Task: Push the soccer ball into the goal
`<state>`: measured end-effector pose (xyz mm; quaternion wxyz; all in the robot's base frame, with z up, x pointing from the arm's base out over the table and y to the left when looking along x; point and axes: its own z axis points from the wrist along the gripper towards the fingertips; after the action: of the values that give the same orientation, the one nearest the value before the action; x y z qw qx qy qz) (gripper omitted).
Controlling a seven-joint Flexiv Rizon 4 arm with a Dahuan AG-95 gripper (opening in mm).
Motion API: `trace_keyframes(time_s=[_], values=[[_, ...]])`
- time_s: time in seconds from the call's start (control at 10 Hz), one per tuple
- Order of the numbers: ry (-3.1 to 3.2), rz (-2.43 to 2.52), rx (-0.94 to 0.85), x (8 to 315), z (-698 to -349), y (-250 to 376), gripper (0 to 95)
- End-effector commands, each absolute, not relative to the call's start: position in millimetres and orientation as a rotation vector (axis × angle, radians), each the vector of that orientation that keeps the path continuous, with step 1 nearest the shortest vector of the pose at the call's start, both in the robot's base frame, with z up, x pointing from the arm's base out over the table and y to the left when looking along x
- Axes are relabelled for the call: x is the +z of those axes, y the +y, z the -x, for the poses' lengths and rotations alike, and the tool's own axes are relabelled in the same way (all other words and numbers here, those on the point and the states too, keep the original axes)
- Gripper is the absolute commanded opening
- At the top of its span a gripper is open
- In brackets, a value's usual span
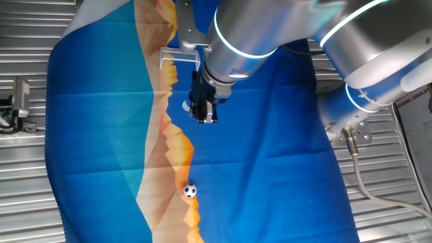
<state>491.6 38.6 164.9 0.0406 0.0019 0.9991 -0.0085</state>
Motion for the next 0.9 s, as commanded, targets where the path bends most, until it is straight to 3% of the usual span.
trace_keyframes(time_s=[0.1,0.9], values=[[3.066,-0.01,-0.026,164,-492,39,0.0],[3.055,-0.028,-0.037,146,-497,41,0.0]])
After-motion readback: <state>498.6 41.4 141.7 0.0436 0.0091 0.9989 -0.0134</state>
